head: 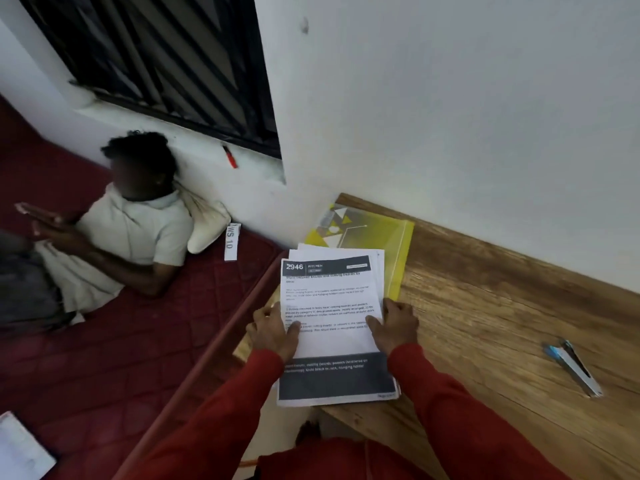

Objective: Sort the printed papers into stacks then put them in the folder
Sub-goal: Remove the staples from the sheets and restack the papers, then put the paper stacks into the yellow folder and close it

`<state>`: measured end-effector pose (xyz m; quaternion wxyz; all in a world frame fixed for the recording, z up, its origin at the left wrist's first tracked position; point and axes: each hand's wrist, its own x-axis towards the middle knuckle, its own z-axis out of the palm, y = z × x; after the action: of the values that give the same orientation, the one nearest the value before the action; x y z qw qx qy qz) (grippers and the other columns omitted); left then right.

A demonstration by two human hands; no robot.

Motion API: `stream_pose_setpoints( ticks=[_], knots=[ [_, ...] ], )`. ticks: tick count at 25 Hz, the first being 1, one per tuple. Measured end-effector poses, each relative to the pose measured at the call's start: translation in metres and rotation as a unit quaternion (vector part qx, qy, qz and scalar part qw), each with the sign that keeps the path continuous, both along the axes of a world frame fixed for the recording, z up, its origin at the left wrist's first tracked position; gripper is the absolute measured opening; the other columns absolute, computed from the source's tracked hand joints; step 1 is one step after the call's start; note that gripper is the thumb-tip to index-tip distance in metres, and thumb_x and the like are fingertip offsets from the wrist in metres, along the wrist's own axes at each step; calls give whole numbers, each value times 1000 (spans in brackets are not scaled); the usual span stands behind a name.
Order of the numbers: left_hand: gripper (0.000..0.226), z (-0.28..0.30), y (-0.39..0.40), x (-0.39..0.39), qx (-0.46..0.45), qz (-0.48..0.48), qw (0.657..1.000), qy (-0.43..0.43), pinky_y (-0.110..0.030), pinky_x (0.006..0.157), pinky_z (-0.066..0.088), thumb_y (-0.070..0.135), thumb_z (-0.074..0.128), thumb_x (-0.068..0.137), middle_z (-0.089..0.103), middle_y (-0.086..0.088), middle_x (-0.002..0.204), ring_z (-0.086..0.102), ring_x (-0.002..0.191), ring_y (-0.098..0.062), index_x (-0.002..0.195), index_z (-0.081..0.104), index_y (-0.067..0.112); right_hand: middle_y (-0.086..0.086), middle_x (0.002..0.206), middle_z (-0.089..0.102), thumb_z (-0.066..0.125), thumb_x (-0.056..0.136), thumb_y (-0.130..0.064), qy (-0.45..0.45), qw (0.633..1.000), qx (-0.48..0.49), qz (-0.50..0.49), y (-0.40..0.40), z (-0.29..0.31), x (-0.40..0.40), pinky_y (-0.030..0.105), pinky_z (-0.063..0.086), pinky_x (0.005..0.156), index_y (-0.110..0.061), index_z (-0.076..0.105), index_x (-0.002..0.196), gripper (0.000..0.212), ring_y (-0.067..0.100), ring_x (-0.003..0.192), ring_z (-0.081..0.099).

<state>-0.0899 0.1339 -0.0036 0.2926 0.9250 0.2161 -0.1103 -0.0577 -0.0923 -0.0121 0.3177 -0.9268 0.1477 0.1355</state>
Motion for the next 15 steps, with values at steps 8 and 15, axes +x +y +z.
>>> stream_pose_setpoints(
  ticks=[8,15],
  knots=[
    [67,-13,1,24,-196,73,978,10,-39,96,49,53,70,69,66,-7,119,62,106,-25,122,55,14,12,116,61,68,83,-22,0,989,126,-77,-3,6,1,35,46,94,-13,60,118,37,32,109,58],
    [16,24,-44,11,-281,-10,953,-113,-29,88,48,16,59,95,66,3,106,63,103,-19,110,57,18,14,107,69,62,88,-1,-26,909,362,-206,-23,24,-20,47,55,88,-16,59,102,21,32,96,67]
  ],
)
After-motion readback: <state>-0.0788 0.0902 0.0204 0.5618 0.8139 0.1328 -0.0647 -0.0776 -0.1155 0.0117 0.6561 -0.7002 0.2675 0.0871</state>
